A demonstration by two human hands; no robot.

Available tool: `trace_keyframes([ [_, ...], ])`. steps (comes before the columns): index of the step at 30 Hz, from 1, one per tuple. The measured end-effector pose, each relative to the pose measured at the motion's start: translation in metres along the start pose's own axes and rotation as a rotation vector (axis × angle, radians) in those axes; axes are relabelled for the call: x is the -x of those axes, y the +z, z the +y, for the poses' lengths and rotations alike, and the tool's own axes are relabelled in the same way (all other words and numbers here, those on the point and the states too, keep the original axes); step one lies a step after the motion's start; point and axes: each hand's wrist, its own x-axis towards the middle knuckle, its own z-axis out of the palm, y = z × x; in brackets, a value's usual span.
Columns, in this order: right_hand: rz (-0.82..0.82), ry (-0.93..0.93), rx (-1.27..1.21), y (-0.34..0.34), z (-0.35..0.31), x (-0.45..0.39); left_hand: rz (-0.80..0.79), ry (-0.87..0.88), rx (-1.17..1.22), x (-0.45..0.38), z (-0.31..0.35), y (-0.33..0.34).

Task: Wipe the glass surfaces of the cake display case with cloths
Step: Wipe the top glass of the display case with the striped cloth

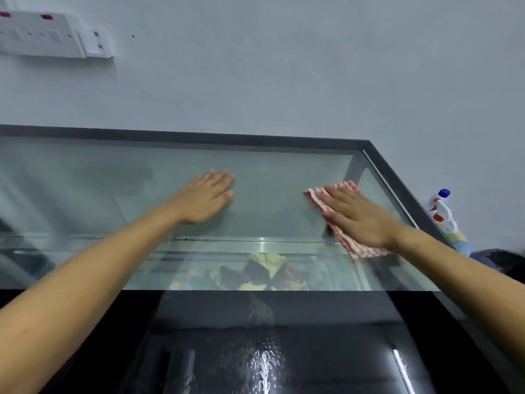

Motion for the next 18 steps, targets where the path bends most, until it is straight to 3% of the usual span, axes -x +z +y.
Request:
trace_keyframes([
  [2,0.065,0.195,-0.033,0.005,-0.002,-0.042,0.003,-0.001,0.008,0.002,0.001,0.000],
  [4,0.107,0.239,-0.032,0.009,-0.042,-0.069,0.018,-0.002,0.005,0.001,0.003,0.001],
  [6,0.094,0.073,-0.054,0.015,-0.109,-0.059,0.014,-0.003,0.015,0.002,0.004,-0.001],
  [8,0.105,-0.239,-0.001,0.026,-0.165,-0.007,0.014,-0.014,0.014,0.002,0.003,-0.001],
  [10,0.062,-0.528,0.004,0.030,-0.182,0.062,0.012,-0.025,0.017,0.006,0.002,0.000],
  [11,0.023,-0.586,-0.022,0.030,-0.166,0.082,0.013,-0.031,0.019,0.009,0.003,-0.001],
  [13,-0.010,-0.499,-0.016,0.021,-0.113,0.089,0.015,-0.045,0.019,0.018,0.007,0.002],
  [15,0.011,-0.286,0.027,0.012,-0.064,0.059,0.018,-0.063,0.015,0.029,0.012,0.002],
  [18,0.068,0.017,-0.013,0.009,-0.051,-0.009,0.024,-0.088,0.017,0.042,0.020,0.003],
])
